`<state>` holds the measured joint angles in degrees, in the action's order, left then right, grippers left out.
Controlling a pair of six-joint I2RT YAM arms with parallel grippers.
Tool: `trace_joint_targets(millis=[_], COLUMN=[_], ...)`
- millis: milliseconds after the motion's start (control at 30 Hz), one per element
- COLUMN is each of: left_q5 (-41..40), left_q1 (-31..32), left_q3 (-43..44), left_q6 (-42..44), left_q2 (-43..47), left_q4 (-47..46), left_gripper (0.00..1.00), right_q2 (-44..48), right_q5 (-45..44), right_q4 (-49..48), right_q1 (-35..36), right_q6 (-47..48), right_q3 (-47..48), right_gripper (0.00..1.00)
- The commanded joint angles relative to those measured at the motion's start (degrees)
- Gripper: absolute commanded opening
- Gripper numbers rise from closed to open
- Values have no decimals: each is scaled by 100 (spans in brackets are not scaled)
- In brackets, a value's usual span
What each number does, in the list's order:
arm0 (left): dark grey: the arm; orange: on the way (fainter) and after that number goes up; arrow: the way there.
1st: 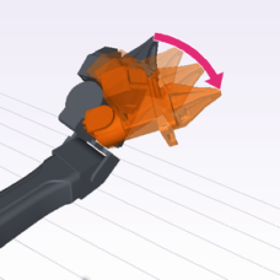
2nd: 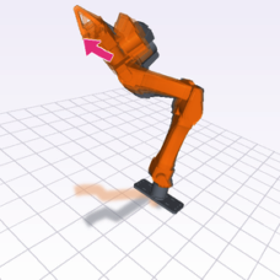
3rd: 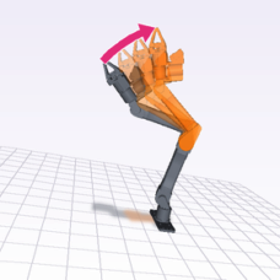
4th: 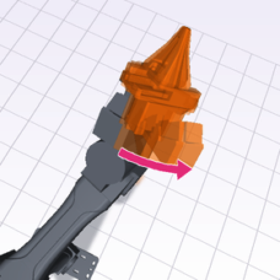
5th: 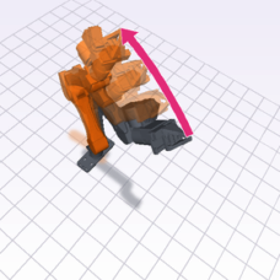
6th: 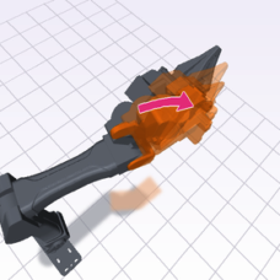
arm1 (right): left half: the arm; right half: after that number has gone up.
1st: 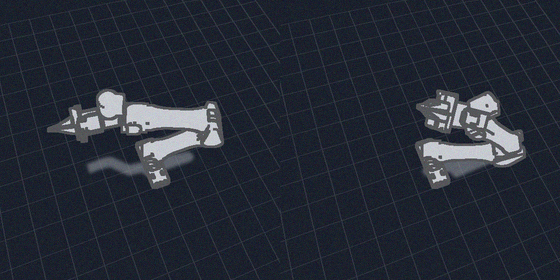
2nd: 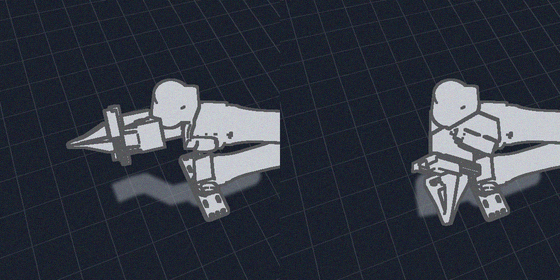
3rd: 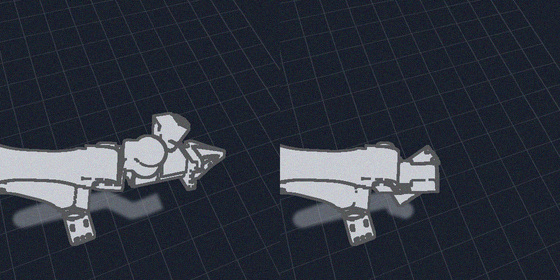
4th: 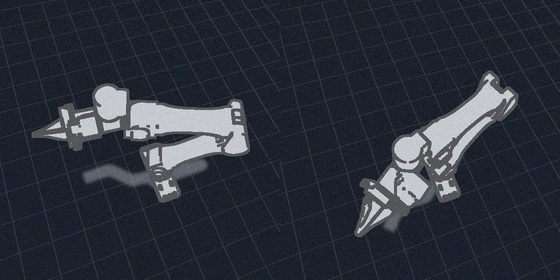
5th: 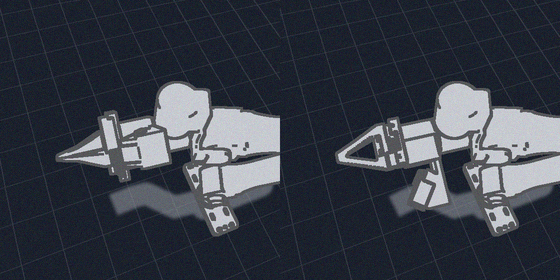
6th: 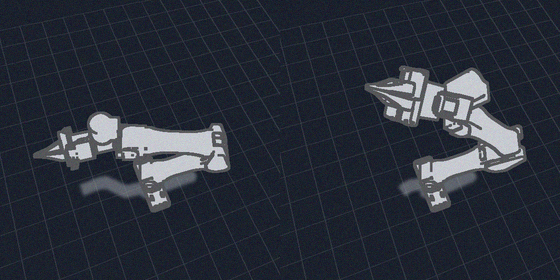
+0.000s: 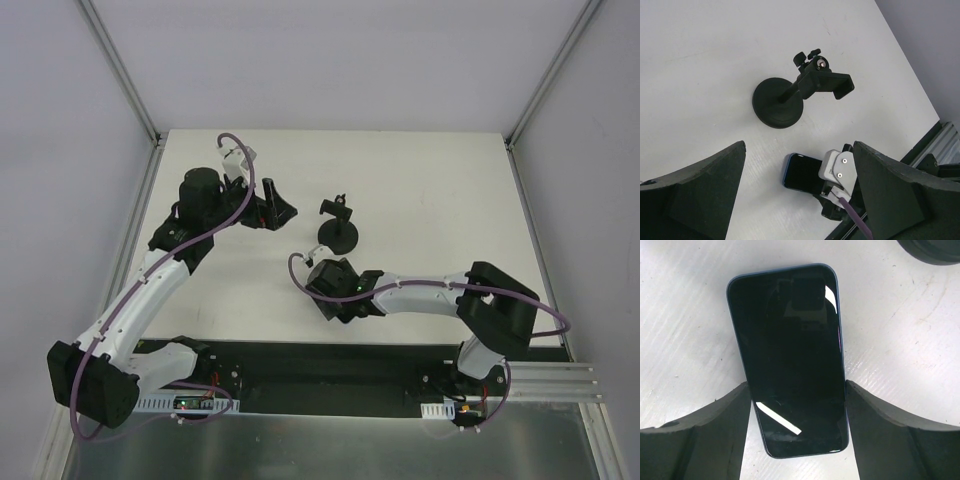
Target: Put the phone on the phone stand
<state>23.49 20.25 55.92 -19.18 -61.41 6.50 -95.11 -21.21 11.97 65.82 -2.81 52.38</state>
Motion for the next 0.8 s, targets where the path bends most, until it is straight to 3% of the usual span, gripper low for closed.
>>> trace_joint_targets(millis=[0, 200, 400, 533, 633, 667, 767], left_q5=[156, 340, 991, 1035, 1456, 1631, 1633], left_q1=[14, 14, 14, 32, 119, 250, 575], left_q3=[95, 86, -352, -1589, -2398, -2523, -2525], left_q6=[-112, -270, -1298, -1930, -2447, -2563, -2495], left_q2=[-135, -424, -408, 233, 472, 402, -1], left_q4=[-79, -97, -298, -1000, -2272, -2781, -2900], left_gripper=[86, 85, 79, 78, 85, 88, 90], right_q2=[475, 950, 1556, 1943, 2215, 2381, 2768], right_q5=[-296, -559, -586, -490, -392, -384, -261], right_q4=[-238, -871, -1468, -1942, -2154, -2198, -2427], right_q1=[-17, -26, -8, -26, -25, -26, -17], right_q6=[-185, -264, -247, -80, -27, -27, -9], right_q3=[-368, -860, -1361, -1634, -1774, -1819, -2012], right_gripper=[1, 1, 1, 1, 1, 1, 1])
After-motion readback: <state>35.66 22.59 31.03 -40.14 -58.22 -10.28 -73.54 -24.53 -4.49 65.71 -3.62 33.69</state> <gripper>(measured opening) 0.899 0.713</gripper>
